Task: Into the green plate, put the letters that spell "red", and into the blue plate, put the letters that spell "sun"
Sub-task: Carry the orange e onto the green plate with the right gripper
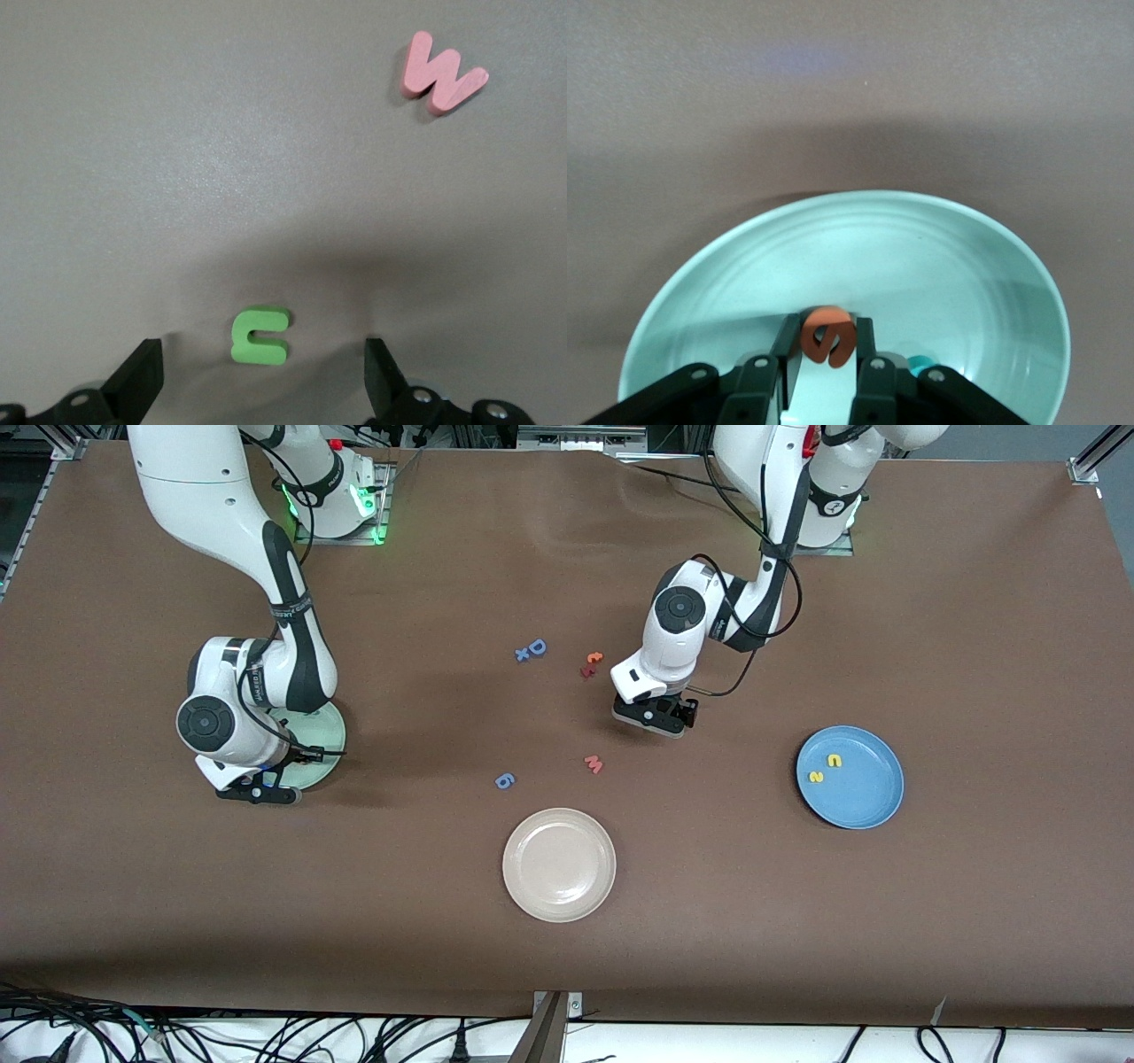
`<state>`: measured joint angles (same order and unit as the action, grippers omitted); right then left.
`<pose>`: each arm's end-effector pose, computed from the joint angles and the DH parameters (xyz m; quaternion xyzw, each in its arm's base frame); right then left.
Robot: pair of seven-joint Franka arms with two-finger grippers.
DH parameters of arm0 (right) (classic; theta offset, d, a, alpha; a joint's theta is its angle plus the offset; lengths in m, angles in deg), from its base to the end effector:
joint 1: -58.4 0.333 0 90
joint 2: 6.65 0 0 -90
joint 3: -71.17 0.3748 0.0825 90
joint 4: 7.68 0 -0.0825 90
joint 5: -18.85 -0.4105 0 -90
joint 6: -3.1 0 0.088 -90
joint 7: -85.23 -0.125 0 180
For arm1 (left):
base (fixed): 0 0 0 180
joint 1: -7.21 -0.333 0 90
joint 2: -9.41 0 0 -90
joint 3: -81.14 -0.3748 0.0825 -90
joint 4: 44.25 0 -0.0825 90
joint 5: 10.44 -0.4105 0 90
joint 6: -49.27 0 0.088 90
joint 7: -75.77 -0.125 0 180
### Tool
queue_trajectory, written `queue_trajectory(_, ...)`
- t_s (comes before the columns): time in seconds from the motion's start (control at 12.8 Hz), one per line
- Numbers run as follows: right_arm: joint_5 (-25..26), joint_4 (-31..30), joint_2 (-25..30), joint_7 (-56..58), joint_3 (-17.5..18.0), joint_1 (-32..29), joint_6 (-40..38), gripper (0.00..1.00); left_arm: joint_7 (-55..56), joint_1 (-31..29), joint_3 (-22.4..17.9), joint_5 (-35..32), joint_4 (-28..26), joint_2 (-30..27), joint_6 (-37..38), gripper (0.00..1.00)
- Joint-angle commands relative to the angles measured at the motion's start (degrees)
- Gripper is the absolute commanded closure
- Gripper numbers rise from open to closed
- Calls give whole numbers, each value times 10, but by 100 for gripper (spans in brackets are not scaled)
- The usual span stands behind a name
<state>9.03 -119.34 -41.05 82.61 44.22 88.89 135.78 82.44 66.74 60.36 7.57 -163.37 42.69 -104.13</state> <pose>0.6410 0.0562 0.1962 0.9937 -0.0303 -0.0744 0.0782 0.4962 -0.3939 0.1752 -0.9843 0.1709 -0.0434 0.0062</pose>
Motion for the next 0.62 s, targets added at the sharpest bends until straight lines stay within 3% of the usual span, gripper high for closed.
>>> queue_trajectory(0.0,-4,-22,23,12,5,-5,8,21,-3,-6,4,18,16,14,-5,0)
queue_trajectory(0.08,-11,-22,23,13,6,-5,11,7,-4,-7,4,18,16,14,-5,0)
queue_trajectory(0.16,-11,-22,23,13,6,-5,12,2,-4,-7,4,18,17,14,-5,0)
queue_trajectory(0.31,-11,-20,23,12,7,-4,11,2,-4,-8,4,18,19,14,-5,3)
queue_trajectory(0.55,-11,-11,35,12,7,-3,6,1,-4,-9,4,18,24,18,-5,23)
